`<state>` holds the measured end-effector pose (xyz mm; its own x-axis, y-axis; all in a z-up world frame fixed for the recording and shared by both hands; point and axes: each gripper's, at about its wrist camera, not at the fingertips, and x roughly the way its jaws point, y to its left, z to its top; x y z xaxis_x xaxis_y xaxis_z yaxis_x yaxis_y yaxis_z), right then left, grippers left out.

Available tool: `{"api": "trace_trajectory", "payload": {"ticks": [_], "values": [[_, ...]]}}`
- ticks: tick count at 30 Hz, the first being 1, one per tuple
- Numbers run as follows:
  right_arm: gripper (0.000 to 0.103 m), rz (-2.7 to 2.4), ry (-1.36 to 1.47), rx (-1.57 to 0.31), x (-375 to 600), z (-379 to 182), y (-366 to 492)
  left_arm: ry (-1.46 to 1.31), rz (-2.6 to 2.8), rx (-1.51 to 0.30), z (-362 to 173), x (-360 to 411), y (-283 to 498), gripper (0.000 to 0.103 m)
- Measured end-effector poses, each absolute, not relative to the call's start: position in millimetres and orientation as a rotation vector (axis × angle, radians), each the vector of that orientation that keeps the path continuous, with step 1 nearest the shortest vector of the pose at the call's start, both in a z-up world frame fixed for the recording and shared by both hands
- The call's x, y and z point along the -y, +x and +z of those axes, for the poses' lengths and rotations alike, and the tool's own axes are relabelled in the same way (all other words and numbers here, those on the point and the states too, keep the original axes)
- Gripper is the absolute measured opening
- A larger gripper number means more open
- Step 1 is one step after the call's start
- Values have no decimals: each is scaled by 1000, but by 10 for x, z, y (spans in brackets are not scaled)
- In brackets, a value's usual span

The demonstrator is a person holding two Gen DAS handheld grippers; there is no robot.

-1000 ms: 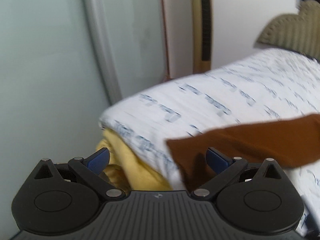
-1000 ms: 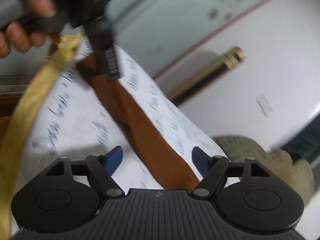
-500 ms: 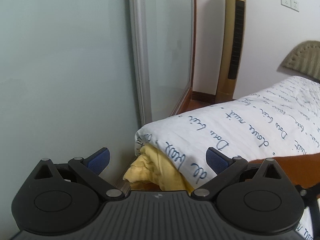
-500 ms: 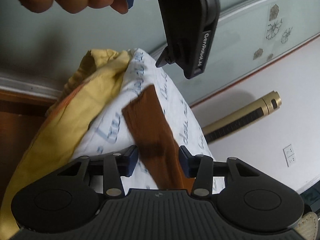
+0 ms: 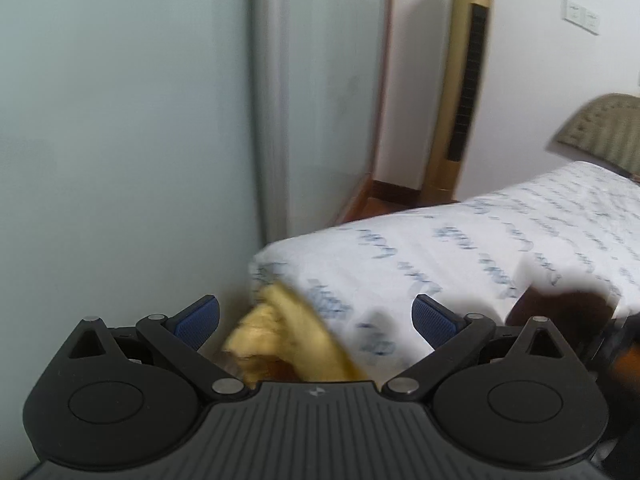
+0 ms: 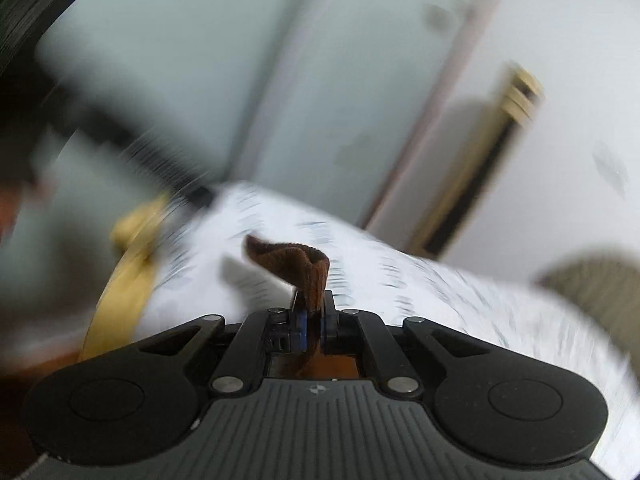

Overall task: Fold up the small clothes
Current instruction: 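Lift the cuff with the right gripper and lay it across the sweater body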

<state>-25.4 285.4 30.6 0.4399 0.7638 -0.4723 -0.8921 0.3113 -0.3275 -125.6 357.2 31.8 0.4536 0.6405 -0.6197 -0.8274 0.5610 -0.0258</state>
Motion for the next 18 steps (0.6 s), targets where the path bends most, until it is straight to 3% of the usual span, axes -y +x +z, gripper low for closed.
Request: {"api": "trace_trajectory", "payload": {"ticks": [7, 18], "values": [[6, 979, -92, -513, -2052, 920, 811, -247, 682, -632, 385, -2882, -763, 103], [7, 809, 153, -598, -880, 926, 1336, 58, 427, -672, 232, -1701, 201, 103]]}}
